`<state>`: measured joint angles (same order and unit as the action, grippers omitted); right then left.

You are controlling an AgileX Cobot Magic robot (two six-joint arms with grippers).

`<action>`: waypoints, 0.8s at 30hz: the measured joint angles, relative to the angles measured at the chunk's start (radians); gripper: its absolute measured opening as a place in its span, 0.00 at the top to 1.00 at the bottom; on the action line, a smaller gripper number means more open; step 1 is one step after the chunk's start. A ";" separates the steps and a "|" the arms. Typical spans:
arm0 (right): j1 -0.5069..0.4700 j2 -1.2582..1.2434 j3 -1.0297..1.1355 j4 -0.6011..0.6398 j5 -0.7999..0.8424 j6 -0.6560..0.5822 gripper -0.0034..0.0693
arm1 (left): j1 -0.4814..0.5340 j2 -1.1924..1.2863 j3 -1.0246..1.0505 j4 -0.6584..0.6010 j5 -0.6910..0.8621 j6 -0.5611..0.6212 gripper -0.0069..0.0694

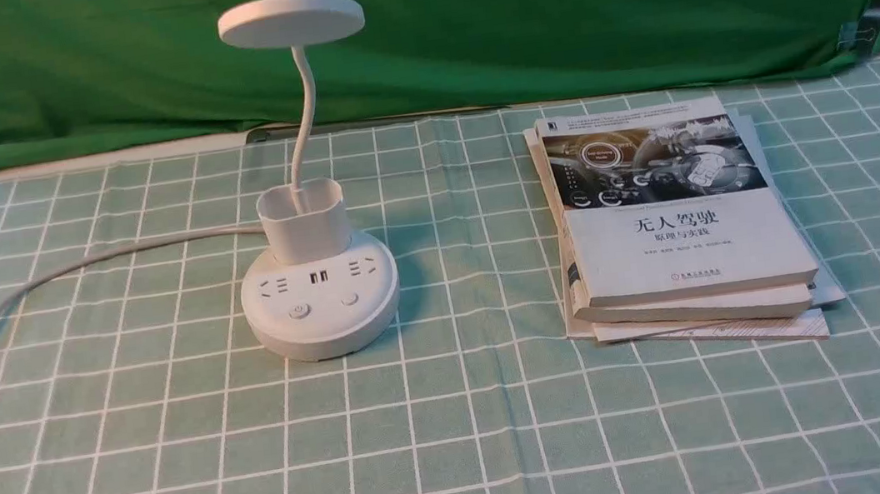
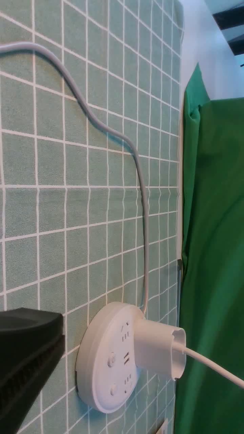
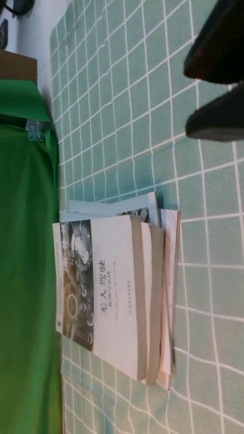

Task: Turn on the table lamp.
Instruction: 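Press the power button on the lamp base to turn the lamp on with the left gripper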

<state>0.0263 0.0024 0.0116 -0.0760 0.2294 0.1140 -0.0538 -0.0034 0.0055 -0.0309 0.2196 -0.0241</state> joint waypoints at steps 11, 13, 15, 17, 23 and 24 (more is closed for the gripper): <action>0.000 0.000 0.000 0.000 0.001 0.000 0.62 | 0.000 0.000 0.000 0.000 0.000 0.000 0.88; 0.000 0.000 0.000 0.000 0.001 0.000 0.62 | 0.000 0.000 0.000 0.000 0.000 0.000 0.88; 0.000 0.000 0.000 0.000 0.000 0.000 0.62 | 0.000 0.000 0.000 0.000 0.000 0.000 0.88; 0.000 0.000 0.000 0.000 0.000 0.000 0.62 | 0.000 0.000 0.000 0.000 0.000 0.000 0.88; 0.000 0.000 0.000 0.000 0.000 0.000 0.62 | 0.000 0.000 0.000 0.004 0.000 0.001 0.88; 0.000 0.000 0.000 0.000 0.000 0.000 0.62 | 0.000 0.000 0.000 0.012 0.000 0.001 0.88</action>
<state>0.0263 0.0024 0.0116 -0.0760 0.2297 0.1140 -0.0538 -0.0034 0.0055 -0.0191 0.2196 -0.0230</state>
